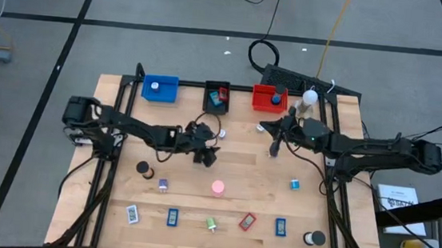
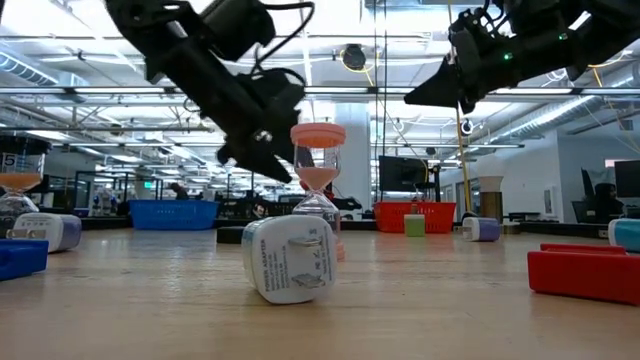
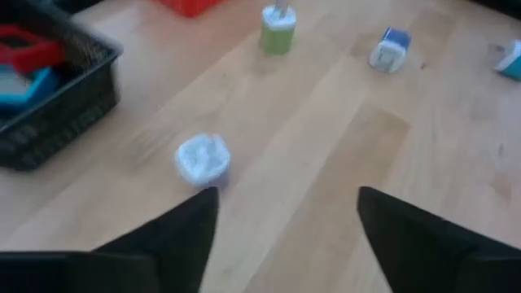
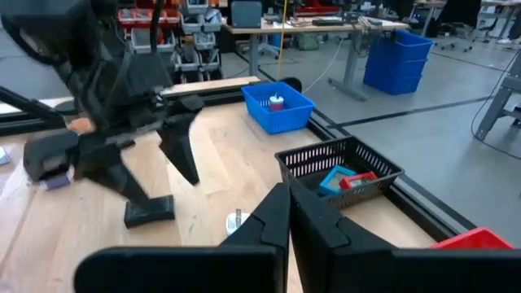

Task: Pick & Place Office items
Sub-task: Put the top left purple charger adapter into the blue bin

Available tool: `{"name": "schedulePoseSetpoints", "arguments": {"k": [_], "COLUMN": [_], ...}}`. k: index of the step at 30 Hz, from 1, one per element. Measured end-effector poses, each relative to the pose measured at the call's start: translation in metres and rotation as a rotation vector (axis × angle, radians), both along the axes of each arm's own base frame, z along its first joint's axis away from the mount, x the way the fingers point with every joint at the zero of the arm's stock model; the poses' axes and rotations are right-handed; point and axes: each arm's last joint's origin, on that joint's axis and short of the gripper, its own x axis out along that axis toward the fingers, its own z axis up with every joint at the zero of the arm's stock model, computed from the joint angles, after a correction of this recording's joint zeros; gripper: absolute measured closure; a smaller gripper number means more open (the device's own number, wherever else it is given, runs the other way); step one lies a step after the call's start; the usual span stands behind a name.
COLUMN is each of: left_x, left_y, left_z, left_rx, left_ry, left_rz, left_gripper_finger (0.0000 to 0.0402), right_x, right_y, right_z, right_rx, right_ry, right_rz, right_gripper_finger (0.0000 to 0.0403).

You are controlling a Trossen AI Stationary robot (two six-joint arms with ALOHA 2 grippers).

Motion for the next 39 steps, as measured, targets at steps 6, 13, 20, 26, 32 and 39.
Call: {"name": "schedulePoseSetpoints", "arguments": {"k": [6,13,20,26,32,39], "left_x": [0.021,0.025,0.021,0.022,0.025,0.033], "left_y": [0.007,0.040,0.061,0.059,0.059,0.059], "left_z": [-0.008,-0.015,-0.021,-0.030,-0.035,-0.049], "left_rx": [0.111,0.099,0.029,0.037,0.023,0.016], "left_ry": [-0.002,0.005,0.021,0.041,0.020,0.050], "left_rz": [0.013,0.098,0.144,0.185,0.200,0.201], "left_gripper_finger": [0.0041,0.0037,0.0037,0.0037,0.0037,0.0037], "right_x": [0.000,0.000,0.000,0.000,0.000,0.000], "right_y": [0.000,0.000,0.000,0.000,0.000,0.000], "right_z": [-0.001,-0.003,-0.002,-0.002,-0.002,-0.002], "right_rx": [0.002,0.004,-0.004,-0.005,-0.007,-0.007], "right_ry": [0.008,0.022,0.024,0.023,0.021,0.019], "right_rz": [-0.002,-0.001,0.000,0.000,0.000,0.000], "right_gripper_finger": [0.0401,0.0401,0.0402,0.0402,0.0402,0.0402]}}
